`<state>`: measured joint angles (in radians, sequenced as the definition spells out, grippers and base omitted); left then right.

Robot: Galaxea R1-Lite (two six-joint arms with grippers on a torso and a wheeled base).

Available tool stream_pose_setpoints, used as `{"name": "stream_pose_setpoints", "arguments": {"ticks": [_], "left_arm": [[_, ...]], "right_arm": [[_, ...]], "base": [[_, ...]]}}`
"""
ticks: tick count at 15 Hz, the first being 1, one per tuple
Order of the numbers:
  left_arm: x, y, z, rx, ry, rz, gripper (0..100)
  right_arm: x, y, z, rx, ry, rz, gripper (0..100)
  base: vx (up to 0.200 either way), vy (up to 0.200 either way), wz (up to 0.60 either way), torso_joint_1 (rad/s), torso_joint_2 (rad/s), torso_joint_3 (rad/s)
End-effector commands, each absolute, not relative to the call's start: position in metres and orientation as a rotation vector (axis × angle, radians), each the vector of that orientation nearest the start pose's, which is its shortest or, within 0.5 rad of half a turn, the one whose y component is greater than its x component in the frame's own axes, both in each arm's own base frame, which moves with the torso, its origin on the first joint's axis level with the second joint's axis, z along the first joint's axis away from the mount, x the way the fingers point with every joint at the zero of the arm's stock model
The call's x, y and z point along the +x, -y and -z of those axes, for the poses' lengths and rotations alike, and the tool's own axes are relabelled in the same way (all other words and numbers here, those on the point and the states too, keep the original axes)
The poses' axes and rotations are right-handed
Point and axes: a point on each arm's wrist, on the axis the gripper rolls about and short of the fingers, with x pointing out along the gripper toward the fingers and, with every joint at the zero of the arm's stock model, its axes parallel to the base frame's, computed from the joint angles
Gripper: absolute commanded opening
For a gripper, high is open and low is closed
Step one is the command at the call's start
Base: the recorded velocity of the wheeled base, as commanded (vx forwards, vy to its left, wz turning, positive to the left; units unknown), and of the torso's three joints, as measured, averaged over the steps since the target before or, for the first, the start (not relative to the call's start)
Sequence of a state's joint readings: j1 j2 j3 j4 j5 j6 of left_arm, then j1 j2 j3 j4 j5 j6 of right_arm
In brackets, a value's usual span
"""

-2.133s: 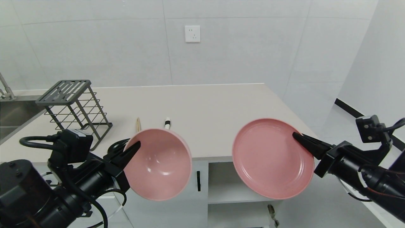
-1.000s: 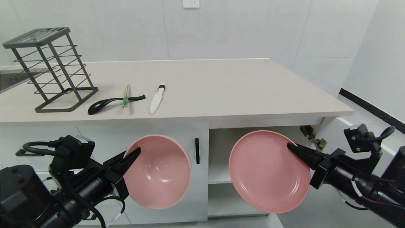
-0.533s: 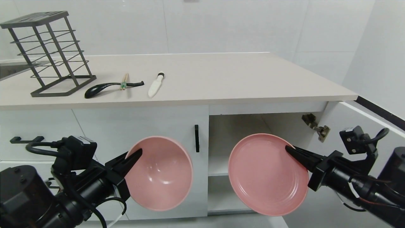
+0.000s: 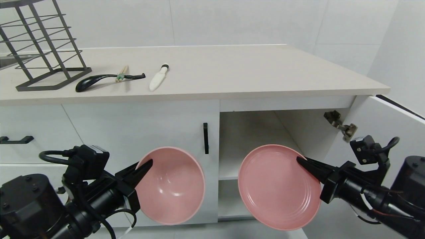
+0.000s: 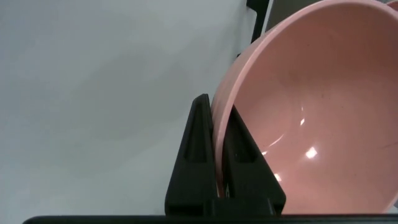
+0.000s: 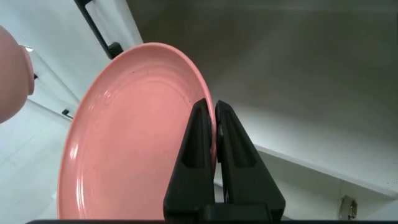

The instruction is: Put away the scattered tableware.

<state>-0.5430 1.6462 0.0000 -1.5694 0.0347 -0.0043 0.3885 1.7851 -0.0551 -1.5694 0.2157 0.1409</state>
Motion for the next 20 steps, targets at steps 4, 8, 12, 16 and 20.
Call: {"name": "stream_pose_setpoints", "arguments": {"ticks": [4, 8, 12, 16, 20], "left_arm": [[0.155, 0.103, -0.112, 0.019, -0.069, 0.555, 0], [0.148, 0.114, -0.111, 0.025, -0.074, 0.592, 0], [0.145, 0.118, -0.111, 0.028, -0.076, 0.598, 0], [0.145, 0.117, -0.111, 0.027, -0.073, 0.590, 0], [0.146, 0.117, -0.111, 0.027, -0.073, 0.589, 0]], "right_arm": [[0.194, -0.085, -0.085, 0.119, -0.241, -0.587, 0], [0.188, -0.086, -0.079, 0.113, -0.282, -0.602, 0], [0.188, -0.085, -0.073, 0.141, -0.324, -0.570, 0], [0.190, -0.086, -0.065, 0.233, -0.388, -0.528, 0], [0.192, -0.087, -0.061, 0.231, -0.406, -0.517, 0]], "base": [[0.150, 0.000, 0.00, -0.004, 0.01, 0.034], [0.000, 0.000, 0.00, 0.000, 0.00, 0.000], [0.000, 0.000, 0.00, 0.000, 0.00, 0.000], [0.000, 0.000, 0.00, 0.000, 0.00, 0.000], [0.000, 0.000, 0.00, 0.000, 0.00, 0.000]]}}
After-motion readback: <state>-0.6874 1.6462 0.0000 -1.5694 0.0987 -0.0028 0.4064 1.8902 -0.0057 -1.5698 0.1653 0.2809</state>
